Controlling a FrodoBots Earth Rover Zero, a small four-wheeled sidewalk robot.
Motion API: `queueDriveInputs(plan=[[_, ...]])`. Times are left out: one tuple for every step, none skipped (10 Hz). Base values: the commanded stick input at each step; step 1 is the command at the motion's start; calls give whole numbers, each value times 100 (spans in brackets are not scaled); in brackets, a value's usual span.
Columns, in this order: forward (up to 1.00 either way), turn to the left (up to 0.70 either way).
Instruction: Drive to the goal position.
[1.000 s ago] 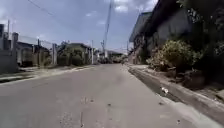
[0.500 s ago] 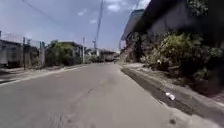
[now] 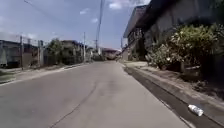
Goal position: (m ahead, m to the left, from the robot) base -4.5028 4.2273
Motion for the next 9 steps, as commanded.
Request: queueDriveInputs(plan=[[100, 0], [100, 0], [100, 0], [100, 0], [100, 0], [100, 0], [100, 0], [100, 0], [100, 0]])
